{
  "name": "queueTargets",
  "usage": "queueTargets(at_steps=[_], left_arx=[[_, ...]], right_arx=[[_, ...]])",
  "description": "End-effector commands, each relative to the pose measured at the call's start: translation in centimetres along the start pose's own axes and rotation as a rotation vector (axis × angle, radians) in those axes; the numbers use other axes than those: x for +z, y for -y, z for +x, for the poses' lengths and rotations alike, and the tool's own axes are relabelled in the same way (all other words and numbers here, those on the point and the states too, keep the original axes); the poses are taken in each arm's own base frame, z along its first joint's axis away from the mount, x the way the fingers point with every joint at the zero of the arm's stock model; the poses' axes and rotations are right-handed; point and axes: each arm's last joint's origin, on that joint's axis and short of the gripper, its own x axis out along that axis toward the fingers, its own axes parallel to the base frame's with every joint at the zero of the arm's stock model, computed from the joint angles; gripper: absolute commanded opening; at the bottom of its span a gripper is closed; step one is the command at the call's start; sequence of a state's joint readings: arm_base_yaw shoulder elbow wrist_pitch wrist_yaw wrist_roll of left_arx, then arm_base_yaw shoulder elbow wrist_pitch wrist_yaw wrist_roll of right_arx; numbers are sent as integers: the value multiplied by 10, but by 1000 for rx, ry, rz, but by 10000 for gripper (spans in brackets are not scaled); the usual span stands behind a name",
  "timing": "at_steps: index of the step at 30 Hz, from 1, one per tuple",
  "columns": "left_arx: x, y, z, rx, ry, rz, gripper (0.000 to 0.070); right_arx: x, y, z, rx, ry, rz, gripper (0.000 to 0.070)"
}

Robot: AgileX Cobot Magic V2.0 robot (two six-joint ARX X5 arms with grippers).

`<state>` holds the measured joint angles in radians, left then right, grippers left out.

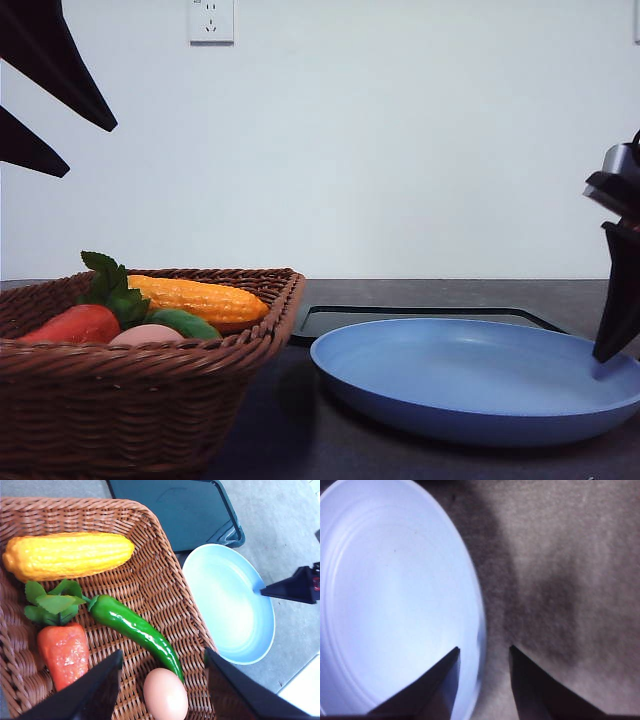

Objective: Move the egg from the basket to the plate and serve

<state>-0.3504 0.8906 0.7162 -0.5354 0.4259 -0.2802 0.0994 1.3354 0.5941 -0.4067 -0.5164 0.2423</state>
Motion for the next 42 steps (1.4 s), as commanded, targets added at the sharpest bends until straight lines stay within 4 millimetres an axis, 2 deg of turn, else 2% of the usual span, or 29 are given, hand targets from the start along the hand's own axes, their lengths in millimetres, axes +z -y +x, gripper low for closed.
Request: queueTargets(at_steps=[1, 7, 14, 21, 26, 33, 42], left_arx=[[3, 2, 0, -13, 3, 5, 333], [3, 2, 0, -13, 2, 6, 333], [3, 2, 0, -14, 2, 5, 333], [1, 4, 1, -24, -18, 5, 415], [-5, 9, 3, -61, -85, -19, 428], [-12, 21, 7, -98, -146, -47, 426], [-25, 41, 25, 34, -191, -25, 426]], right_arx=[[4, -1, 3, 13, 0, 7, 188], [4, -2, 7, 21, -14, -1, 132], [3, -4, 8, 23, -18, -12, 0], [3, -5, 4, 21, -15, 1, 0], [-2, -8, -14, 6, 5, 4, 0], [-6, -20, -52, 7, 170, -36, 0], [-16, -33, -81, 21, 278, -67, 0]])
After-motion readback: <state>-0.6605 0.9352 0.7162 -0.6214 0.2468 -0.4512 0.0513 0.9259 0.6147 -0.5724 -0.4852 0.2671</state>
